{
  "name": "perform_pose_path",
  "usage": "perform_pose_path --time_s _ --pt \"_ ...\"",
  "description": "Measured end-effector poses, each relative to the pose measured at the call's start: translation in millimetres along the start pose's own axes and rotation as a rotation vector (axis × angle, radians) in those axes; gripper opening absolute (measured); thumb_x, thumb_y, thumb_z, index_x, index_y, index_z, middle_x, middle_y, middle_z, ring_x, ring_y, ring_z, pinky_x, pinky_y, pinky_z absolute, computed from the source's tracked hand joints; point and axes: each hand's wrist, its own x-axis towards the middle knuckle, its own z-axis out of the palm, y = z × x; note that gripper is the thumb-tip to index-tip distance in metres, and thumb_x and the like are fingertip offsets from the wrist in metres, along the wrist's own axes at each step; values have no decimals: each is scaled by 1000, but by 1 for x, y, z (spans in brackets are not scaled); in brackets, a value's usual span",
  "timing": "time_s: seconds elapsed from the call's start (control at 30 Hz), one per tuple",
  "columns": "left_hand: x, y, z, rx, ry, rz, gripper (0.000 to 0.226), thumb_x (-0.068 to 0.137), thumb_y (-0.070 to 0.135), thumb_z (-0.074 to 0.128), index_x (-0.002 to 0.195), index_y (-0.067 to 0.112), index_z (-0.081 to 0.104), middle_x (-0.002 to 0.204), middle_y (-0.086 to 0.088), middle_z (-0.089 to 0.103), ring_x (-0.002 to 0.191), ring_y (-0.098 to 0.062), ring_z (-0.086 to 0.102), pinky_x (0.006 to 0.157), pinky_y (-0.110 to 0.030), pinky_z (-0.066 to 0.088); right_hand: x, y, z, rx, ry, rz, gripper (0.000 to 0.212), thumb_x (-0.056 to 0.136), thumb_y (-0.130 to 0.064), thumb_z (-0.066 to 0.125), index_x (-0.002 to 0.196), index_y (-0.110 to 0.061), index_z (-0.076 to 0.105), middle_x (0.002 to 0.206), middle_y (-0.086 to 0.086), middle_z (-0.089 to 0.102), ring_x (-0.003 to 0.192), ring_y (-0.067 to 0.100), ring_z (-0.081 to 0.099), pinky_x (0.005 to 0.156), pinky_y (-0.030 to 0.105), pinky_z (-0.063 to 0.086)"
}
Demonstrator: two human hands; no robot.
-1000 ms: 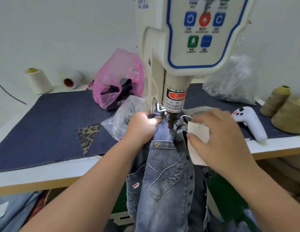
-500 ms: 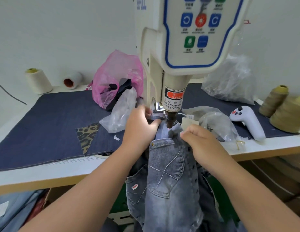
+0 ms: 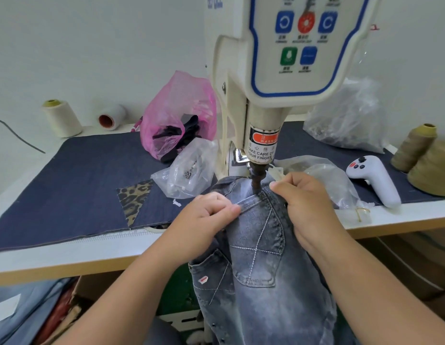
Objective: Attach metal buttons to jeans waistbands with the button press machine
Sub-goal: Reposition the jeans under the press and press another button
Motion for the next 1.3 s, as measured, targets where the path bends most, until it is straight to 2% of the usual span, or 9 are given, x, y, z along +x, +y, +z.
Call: perform_pose_path --time_s 0.07,0.13,0.3,0.37,0.53,0.8,0.9,1.13,1.3 --pt "1 1 -2 -118 37 -27 32 99 28 58 73 13 70 89 2 64 87 -15 61 91 -37 45 1 -1 3 34 -9 13 21 68 -33 67 56 -23 52 64 9 48 62 23 47 67 42 45" --pt "7 1 -2 -161 97 -59 33 98 25 59 68 16 69 82 4 64 80 -13 60 83 -37 46 1 -3 5 61 -12 20 24 70 -32 67 56 -23 49 68 9 47 65 24 44 67 42 42" --pt "24 5 2 -186 170 -202 50 75 44 62 73 -6 56 70 -9 52 67 -19 47 68 -34 37 6 4 10 -212 42 -91 28 93 -24 59 68 -17 47 64 -3 45 51 1 38 57 29 32" --pt "26 2 5 -205 185 -219 54 72 48 62 71 -5 52 70 -7 48 66 -19 43 67 -33 34 4 8 12 -330 34 -133 26 98 -27 52 78 -12 48 68 -6 47 54 -2 42 55 27 28" --pt "27 -7 14 -205 186 -203 55 74 56 66 66 3 57 65 -5 50 63 -16 47 66 -34 38 7 12 5 -429 -33 -145 7 99 -26 53 100 -31 47 85 -14 53 75 -3 47 59 20 29" --pt "29 -11 15 -227 199 -192 62 71 52 66 76 -8 54 69 -8 48 65 -17 44 67 -34 36 3 18 3 -317 -23 -135 14 94 -29 60 92 -37 49 79 -7 65 69 1 58 57 21 36" --pt "28 -12 15 -271 196 -177 56 70 49 67 72 -6 55 70 -8 49 67 -18 45 69 -34 35 0 21 5 -261 -25 -144 13 93 -28 59 92 -37 49 69 -1 67 60 1 56 59 22 39" --pt "30 -20 14 -264 202 -145 41 88 31 71 52 20 55 65 7 54 61 -11 48 67 -30 39 -8 25 9 -170 -17 -168 12 96 -21 58 93 -31 52 78 2 73 71 10 66 72 27 44" --pt "28 -17 14 -264 191 -141 36 75 44 69 51 20 56 68 8 56 61 -8 49 67 -29 39 -11 25 10 -162 -16 -167 10 97 -23 57 94 -30 53 79 9 72 76 17 68 79 34 51"
